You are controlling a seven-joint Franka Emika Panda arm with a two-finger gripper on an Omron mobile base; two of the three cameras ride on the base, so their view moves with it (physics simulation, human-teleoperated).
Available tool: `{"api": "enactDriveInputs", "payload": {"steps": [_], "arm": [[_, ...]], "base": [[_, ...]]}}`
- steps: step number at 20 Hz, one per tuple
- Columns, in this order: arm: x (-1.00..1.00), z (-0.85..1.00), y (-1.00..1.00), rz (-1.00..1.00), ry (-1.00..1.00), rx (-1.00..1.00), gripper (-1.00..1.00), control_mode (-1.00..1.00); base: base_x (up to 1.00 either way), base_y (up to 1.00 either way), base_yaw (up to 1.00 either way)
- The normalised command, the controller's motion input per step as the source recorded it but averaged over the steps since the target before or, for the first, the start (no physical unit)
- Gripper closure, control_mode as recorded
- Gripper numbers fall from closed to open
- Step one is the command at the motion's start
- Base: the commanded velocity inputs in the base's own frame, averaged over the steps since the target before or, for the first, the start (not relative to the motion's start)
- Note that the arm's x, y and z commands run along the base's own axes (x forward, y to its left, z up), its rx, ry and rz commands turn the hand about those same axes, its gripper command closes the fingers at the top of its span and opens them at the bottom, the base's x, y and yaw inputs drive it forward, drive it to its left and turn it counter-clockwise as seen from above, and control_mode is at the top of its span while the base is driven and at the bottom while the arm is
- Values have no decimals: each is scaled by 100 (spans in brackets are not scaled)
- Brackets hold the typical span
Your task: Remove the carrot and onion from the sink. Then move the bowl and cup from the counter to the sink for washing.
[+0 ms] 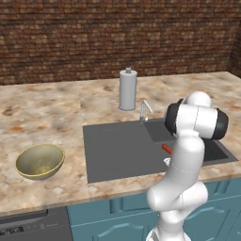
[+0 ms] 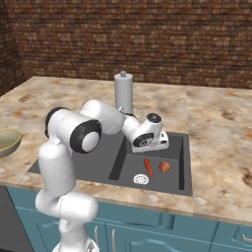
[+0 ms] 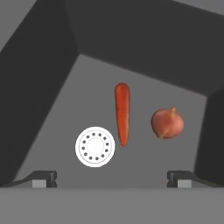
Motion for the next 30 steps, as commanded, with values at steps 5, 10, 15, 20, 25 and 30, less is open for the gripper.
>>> {"api": "enactDriveInputs", "payload": {"steps": [5,10,15,20,25,30], "arm": [[19,-12,-9,0,-1,2,-100,-100],[21,-17,-4,0,-6,4,-100,-100],[18,-24,-1,0,-9,5,-100,-100],[19,-24,-2,0,-5,4,-100,-100],[19,-23,-2,-1,-3,4,-100,-100],[19,-23,-1,-2,-1,4,-100,-100]], "base": [[0,0,0],[0,0,0],[0,0,0],[0,0,0],[0,0,0],[0,0,0]]}}
